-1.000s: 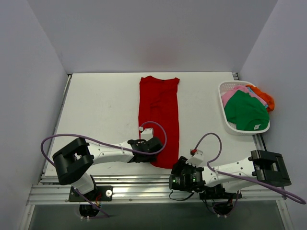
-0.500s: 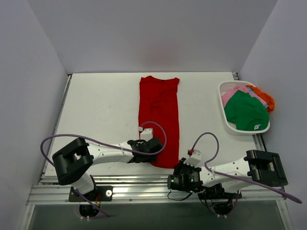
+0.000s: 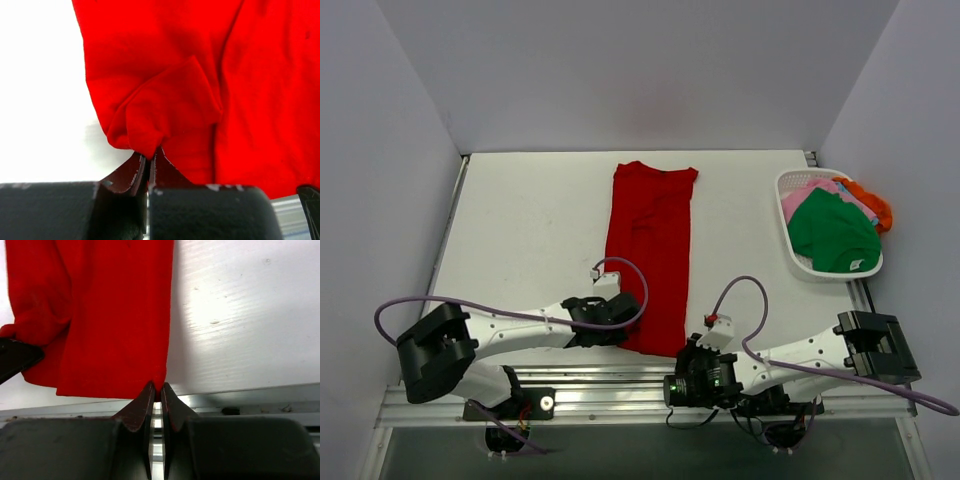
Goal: Fold and stack the t-shirts
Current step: Fold the tshirt
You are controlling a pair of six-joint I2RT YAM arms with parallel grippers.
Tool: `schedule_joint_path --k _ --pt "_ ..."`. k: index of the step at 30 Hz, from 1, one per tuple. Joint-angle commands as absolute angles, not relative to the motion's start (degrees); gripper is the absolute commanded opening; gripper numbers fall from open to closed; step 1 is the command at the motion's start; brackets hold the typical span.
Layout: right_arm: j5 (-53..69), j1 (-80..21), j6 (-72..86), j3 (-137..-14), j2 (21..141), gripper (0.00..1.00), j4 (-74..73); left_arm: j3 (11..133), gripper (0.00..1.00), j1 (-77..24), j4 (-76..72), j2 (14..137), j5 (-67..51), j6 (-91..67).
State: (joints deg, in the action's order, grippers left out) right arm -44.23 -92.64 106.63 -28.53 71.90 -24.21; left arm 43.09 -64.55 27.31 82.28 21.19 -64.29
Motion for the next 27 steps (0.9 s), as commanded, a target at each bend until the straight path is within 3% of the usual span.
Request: schedule_joint_path --k 1,17,23,27 --pt "-49.04 -93.87 110.21 -32.94 71.02 0.0 -36.29 43.33 0.02 -64.69 31.46 77.7 23.64 -64.6" --pt "-61.78 -89.05 112.77 -47.72 70.23 0.0 -57.91 52.73 0.02 -62.49 35.16 72.42 27.07 -56.34" --pt "-65.12 -81.84 99.42 -51.85 70.22 0.0 -53.18 58.44 0.02 -58.98 35.07 73.39 29.09 -51.42" --pt "-65.22 -74.81 85.12 -53.26 70.93 0.0 -41.01 60.47 0.02 -55.47 33.32 73.3 28.48 -47.65"
